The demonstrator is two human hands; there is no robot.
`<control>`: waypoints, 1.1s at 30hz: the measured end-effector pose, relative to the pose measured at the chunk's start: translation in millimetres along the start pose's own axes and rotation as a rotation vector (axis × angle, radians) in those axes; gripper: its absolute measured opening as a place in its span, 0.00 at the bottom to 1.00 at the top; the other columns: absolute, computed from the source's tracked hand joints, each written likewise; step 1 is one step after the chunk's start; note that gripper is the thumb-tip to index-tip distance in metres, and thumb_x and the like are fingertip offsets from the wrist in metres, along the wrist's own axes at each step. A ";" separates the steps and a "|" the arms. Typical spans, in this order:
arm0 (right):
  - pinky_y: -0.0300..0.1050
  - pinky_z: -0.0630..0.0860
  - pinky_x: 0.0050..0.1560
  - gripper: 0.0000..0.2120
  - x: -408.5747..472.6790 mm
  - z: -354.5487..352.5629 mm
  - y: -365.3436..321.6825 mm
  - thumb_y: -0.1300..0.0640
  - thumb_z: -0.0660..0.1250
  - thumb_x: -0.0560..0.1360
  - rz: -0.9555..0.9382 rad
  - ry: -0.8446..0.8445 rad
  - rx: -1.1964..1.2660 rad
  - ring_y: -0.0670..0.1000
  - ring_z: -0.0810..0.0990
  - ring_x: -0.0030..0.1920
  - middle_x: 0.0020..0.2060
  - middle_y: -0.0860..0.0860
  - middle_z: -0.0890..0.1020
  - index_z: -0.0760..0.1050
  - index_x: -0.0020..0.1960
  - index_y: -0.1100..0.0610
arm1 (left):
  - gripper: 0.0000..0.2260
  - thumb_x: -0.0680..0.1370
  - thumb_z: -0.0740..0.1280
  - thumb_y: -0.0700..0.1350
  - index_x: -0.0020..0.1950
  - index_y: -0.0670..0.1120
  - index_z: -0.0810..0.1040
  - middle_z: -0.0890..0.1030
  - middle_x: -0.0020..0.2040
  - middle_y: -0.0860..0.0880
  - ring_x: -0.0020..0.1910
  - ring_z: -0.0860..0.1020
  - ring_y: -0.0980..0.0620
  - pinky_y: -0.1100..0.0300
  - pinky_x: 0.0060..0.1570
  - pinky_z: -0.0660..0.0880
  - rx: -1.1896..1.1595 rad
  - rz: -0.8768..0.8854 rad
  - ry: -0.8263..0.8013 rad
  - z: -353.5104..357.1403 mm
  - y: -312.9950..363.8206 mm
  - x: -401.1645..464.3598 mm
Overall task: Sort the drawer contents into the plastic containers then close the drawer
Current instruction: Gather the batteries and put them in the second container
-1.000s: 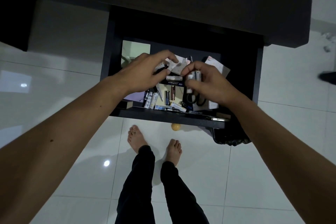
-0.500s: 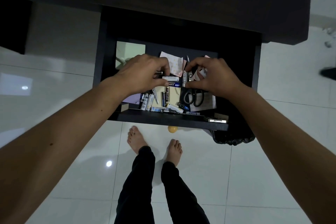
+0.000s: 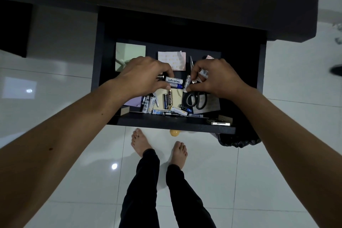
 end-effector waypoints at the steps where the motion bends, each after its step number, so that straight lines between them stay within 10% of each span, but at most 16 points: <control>1: 0.51 0.80 0.50 0.18 -1.0 0.2 -0.4 0.43 0.83 0.64 -0.009 -0.003 0.012 0.43 0.80 0.44 0.42 0.40 0.81 0.80 0.48 0.44 | 0.15 0.76 0.75 0.59 0.61 0.59 0.82 0.86 0.51 0.52 0.46 0.78 0.51 0.55 0.47 0.73 -0.009 -0.006 -0.001 -0.5 -0.2 -0.1; 8: 0.53 0.79 0.57 0.25 0.5 3.7 -2.1 0.37 0.81 0.64 -0.065 0.000 -0.070 0.50 0.81 0.57 0.55 0.44 0.84 0.82 0.58 0.42 | 0.11 0.79 0.72 0.60 0.58 0.58 0.82 0.84 0.46 0.55 0.42 0.76 0.53 0.56 0.46 0.70 -0.049 0.016 -0.023 -0.7 0.4 -4.6; 15: 0.46 0.81 0.49 0.16 -4.7 3.6 -0.5 0.45 0.85 0.63 -0.036 -0.035 0.190 0.42 0.83 0.42 0.39 0.43 0.85 0.82 0.45 0.46 | 0.09 0.81 0.72 0.53 0.58 0.53 0.79 0.85 0.49 0.48 0.44 0.84 0.50 0.63 0.40 0.77 -0.496 -0.102 0.046 -13.9 -8.2 -12.9; 21: 0.52 0.82 0.49 0.13 -9.2 -1.9 -3.2 0.58 0.83 0.68 -0.036 -0.045 0.459 0.55 0.85 0.43 0.46 0.57 0.86 0.82 0.48 0.54 | 0.07 0.82 0.69 0.52 0.58 0.54 0.76 0.81 0.42 0.37 0.39 0.80 0.39 0.42 0.41 0.79 -0.605 -0.113 0.001 -7.1 -10.2 -13.1; 25: 0.36 0.77 0.36 0.09 -10.8 -0.5 -9.1 0.67 0.74 0.75 0.004 -0.076 0.673 0.45 0.79 0.34 0.40 0.59 0.82 0.83 0.53 0.57 | 0.06 0.82 0.70 0.48 0.56 0.54 0.75 0.82 0.37 0.44 0.35 0.81 0.51 0.51 0.38 0.78 -0.702 -0.125 0.000 -6.0 -10.7 -14.2; 33: 0.49 0.83 0.34 0.09 -13.4 5.5 -14.9 0.74 0.65 0.78 0.087 -0.100 0.956 0.57 0.84 0.34 0.33 0.55 0.80 0.78 0.45 0.63 | 0.19 0.80 0.71 0.35 0.69 0.48 0.77 0.79 0.54 0.41 0.42 0.85 0.44 0.47 0.45 0.85 -0.964 -0.089 -0.053 -6.8 0.6 -16.5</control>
Point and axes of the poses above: each hand's wrist, its own x-axis towards the middle knuckle, its own z-axis out of the palm, y = z × x, the point moved 4 cm from there along x, towards the middle knuckle
